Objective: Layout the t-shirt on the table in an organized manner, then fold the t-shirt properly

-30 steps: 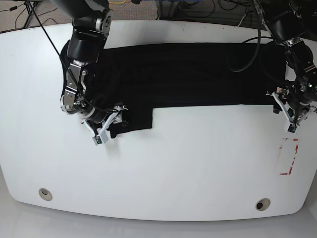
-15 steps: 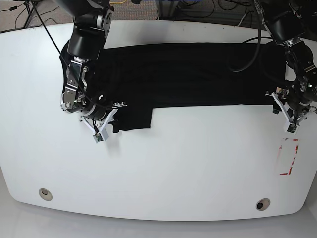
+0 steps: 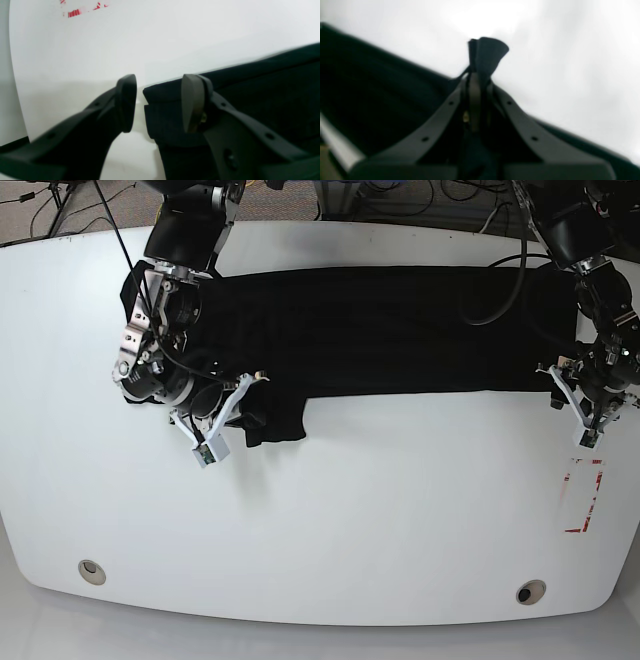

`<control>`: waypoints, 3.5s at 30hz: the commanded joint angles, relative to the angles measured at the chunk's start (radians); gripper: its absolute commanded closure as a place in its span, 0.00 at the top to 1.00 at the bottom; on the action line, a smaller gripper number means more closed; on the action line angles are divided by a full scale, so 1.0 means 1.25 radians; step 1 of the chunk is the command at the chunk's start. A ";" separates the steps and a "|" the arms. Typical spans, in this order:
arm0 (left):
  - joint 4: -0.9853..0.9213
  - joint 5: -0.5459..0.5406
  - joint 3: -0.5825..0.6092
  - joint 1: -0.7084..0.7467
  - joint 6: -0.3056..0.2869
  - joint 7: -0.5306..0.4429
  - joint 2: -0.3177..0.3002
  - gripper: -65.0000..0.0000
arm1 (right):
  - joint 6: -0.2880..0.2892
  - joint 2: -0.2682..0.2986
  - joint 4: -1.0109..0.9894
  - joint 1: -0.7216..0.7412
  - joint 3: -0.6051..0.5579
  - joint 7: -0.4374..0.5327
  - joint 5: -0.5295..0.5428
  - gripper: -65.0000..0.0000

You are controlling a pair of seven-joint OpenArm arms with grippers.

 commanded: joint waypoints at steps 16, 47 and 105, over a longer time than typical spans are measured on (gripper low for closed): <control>0.012 -0.003 -0.002 -0.013 0.000 -0.014 -0.012 0.42 | 0.001 0.096 0.083 -0.132 -0.021 -0.148 0.337 0.02; 0.061 -0.006 -0.043 -0.009 0.000 0.127 -0.006 0.42 | 0.001 0.252 0.139 -0.234 -0.060 -0.148 0.627 0.62; 0.111 -0.018 -0.105 0.145 0.000 0.164 0.036 0.43 | 0.001 0.215 0.186 -0.268 -0.003 -0.102 0.217 0.46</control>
